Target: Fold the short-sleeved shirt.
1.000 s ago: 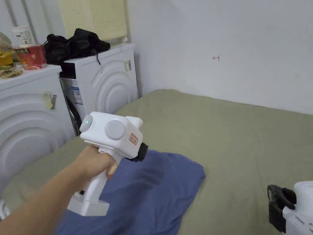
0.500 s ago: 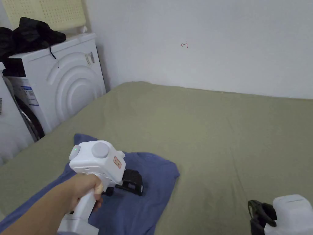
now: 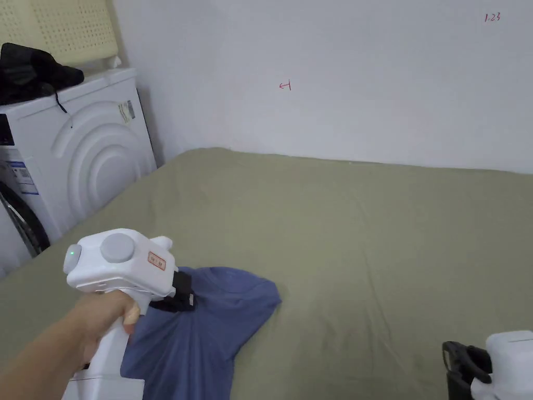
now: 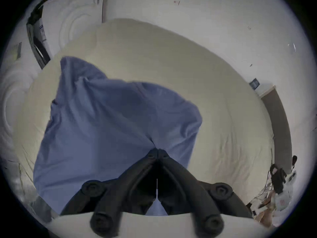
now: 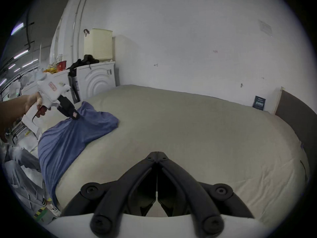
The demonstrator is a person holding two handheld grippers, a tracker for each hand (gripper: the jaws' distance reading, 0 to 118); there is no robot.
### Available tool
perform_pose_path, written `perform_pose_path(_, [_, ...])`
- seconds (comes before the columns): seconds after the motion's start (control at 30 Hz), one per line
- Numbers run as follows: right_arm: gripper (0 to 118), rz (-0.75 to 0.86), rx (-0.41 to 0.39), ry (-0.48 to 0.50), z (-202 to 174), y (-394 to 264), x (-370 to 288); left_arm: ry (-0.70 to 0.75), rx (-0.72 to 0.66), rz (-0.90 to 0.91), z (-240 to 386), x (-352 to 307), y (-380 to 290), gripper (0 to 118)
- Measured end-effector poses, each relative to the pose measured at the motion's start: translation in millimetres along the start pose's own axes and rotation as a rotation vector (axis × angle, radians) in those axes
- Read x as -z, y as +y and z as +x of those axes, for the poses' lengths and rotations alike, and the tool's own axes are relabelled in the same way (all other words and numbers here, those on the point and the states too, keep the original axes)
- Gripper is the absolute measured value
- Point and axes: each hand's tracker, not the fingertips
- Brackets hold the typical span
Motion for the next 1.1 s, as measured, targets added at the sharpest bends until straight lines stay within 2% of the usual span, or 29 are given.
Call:
perform_pose_path(0.07, [0, 0.009, 0.035, -0.008, 11.1, 2.1, -6.7, -0.073, -0.041, 0.053, -0.5, -12.6, 5.2, 0])
perform_pose_path(0.13, [0, 0.009, 0.029, -0.034, 20.0, 3.0, -11.6, -0.133, -0.059, 0.062, 6.2, -23.7, 8.8, 0])
perform_pose_path(0.23, [0, 0.010, 0.034, -0.065, 37.1, 4.9, -21.8, -0.117, 0.009, 0.093, 31.8, -42.2, 15.5, 0])
perform_pose_path(0.37, [0, 0.012, 0.067, -0.128, 65.0, 9.4, -38.3, -0.226, 0.063, 0.120, 85.2, -64.2, 24.9, 0])
perform_pose_path(0.47, [0, 0.024, 0.078, -0.188, 88.8, 12.0, -51.9, -0.207, 0.186, 0.121, 137.9, -70.0, 31.1, 0])
perform_pose_path(0.63, [0, 0.017, 0.112, -0.315, 136.5, 13.5, -77.7, -0.287, 0.303, 0.115, 227.7, -67.1, 29.3, 0])
perform_pose_path(0.87, [0, 0.024, 0.164, -0.438, 203.6, 5.9, -127.1, -0.485, 0.491, 0.062, 379.2, -48.6, 8.0, 0])
perform_pose_path(1.1, [0, 0.020, 0.213, -0.620, 262.6, -14.7, -190.4, -0.721, 0.701, -0.069, 515.0, -28.9, -66.3, 0])
